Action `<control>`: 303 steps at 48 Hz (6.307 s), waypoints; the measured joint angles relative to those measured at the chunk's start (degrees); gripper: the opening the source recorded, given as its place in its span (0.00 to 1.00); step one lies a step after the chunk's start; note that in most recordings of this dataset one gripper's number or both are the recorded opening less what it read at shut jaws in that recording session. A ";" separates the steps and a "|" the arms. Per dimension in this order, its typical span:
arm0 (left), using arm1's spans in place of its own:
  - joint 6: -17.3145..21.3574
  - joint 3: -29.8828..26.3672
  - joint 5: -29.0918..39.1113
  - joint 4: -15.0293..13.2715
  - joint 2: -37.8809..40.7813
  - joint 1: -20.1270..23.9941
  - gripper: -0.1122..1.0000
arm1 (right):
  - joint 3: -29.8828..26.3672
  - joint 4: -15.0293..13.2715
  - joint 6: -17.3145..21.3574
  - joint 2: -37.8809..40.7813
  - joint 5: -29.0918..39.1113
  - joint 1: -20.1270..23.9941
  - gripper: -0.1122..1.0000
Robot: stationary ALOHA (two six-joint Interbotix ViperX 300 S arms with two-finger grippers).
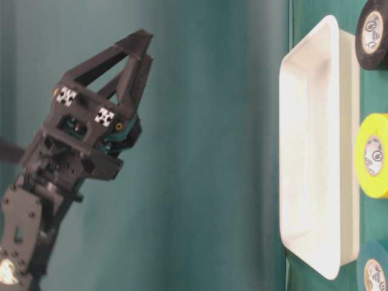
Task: Place the tape from the fixed location into the white case.
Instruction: 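Swing the left gripper over the tape rolls toward the black roll, then rotate the left gripper vertical and lower it above the black tape roll, then lower the left gripper into the black roll's hole and close it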
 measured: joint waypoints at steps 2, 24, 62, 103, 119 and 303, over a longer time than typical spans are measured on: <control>0.35 -1.76 3.16 0.00 0.79 0.00 0.96 | 0.00 0.00 0.00 0.09 0.00 0.00 0.10; 5.10 -19.78 30.85 0.18 9.23 0.00 0.96 | 0.09 0.00 0.09 0.35 0.53 0.00 0.10; 6.59 -27.95 41.57 0.44 12.74 0.00 0.96 | 0.00 0.00 0.09 1.05 0.53 0.00 0.10; 22.85 -28.30 46.49 0.44 12.92 -4.22 0.96 | 0.00 0.00 0.09 1.23 0.70 0.00 0.10; 27.86 -28.56 47.55 0.53 13.18 -5.89 0.96 | 0.09 0.00 0.09 1.58 0.70 0.00 0.10; 31.55 -16.17 29.18 0.70 25.58 -4.48 0.52 | 0.18 0.00 0.09 3.34 1.14 0.00 0.10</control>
